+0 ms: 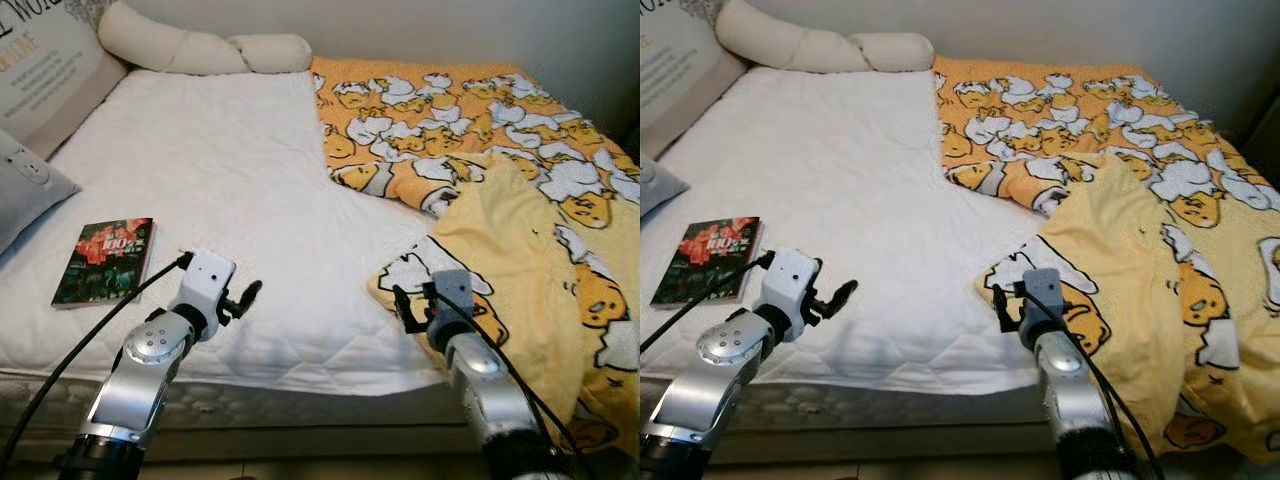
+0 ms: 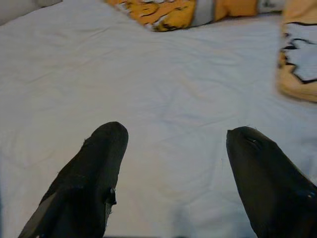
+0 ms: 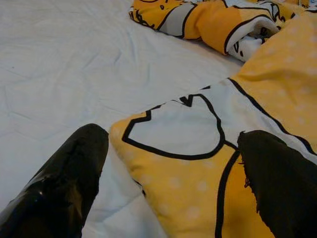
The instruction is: Clean up the room
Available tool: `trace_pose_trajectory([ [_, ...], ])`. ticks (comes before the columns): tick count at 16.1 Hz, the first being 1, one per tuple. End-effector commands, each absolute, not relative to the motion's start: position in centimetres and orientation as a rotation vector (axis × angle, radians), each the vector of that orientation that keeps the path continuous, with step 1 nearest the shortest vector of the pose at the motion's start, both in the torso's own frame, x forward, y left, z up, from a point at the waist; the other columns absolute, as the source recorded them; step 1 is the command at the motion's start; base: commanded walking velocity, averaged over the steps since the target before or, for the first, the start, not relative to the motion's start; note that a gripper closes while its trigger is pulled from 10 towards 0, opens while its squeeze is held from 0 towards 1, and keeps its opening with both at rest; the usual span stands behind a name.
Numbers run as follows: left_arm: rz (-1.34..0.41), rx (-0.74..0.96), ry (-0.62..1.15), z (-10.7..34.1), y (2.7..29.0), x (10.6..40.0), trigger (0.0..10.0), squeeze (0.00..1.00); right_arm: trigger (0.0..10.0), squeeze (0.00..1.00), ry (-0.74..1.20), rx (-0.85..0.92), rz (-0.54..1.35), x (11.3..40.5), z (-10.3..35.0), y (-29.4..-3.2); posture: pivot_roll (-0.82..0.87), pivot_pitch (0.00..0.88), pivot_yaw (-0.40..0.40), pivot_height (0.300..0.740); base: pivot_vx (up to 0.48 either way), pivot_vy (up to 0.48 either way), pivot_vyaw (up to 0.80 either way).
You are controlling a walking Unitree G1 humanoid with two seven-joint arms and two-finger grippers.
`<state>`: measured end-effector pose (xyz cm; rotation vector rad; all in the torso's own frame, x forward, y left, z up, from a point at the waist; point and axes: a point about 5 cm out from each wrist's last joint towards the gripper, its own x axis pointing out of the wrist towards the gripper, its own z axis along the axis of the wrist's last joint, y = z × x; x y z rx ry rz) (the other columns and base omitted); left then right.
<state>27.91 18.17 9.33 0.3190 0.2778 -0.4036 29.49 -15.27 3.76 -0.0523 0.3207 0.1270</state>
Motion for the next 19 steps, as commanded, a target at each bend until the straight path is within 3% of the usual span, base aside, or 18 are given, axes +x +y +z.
trace_pose_trajectory([
  [1, -0.439, 0.33, 0.28, 9.5, 17.8, 27.7, 10.0, 0.0, 10.0, 1.0, 0.304, -0.044, 0.123, 30.1, 4.2, -15.4, 0.04, 0.0, -0.038, 0.74, 0.0, 0.0, 0.0],
  [10, -0.859, 0.461, 0.359, 11.5, 17.2, 24.1, 10.0, 0.0, 10.0, 1.0, 0.481, -0.12, 0.16, 33.7, 4.1, -17.0, 0.14, 0.0, 0.001, 0.74, 0.0, 0.0, 0.0],
  [11, -0.87, 0.459, 0.362, 11.8, 17.2, 23.9, 10.0, 0.0, 10.0, 0.93, 0.494, -0.132, 0.134, 33.7, 4.0, -17.2, 0.15, 0.008, 0.006, 0.74, 0.0, 0.0, 0.0],
  [12, -0.889, 0.456, 0.373, 12.0, 17.2, 23.6, 10.0, 0.0, 10.0, 0.0, 0.512, -0.152, 0.121, 33.5, 3.7, -17.3, 0.15, 0.018, 0.009, 0.74, 0.0, 0.0, 0.0],
  [13, -0.913, 0.451, 0.386, 12.1, 17.1, 23.1, 10.0, 0.0, 6.7, 0.0, 0.534, -0.153, 0.132, 33.3, 3.2, -17.2, 0.16, 0.025, 0.009, 0.74, 0.0, 0.0, 0.0],
  [14, -0.939, 0.447, 0.398, 12.1, 16.9, 22.7, 10.0, 0.0, 2.1, 0.0, 0.568, -0.155, 0.126, 32.8, 2.6, -17.3, 0.16, 0.036, 0.009, 0.74, 0.0, 0.0, 0.0],
  [15, -0.958, 0.438, 0.407, 12.1, 16.7, 22.5, 10.0, 0.0, 0.0, 0.0, 0.595, -0.165, 0.114, 32.5, 2.2, -17.6, 0.16, 0.044, 0.009, 0.74, 0.0, 0.0, 0.0],
  [19, -0.997, 0.409, 0.422, 12.1, 16.0, 21.4, 10.0, 0.0, 0.0, 0.0, 0.629, -0.155, 0.067, 31.7, 1.5, -18.8, 0.17, 0.065, 0.006, 0.74, 0.0, 0.0, 0.0],
])
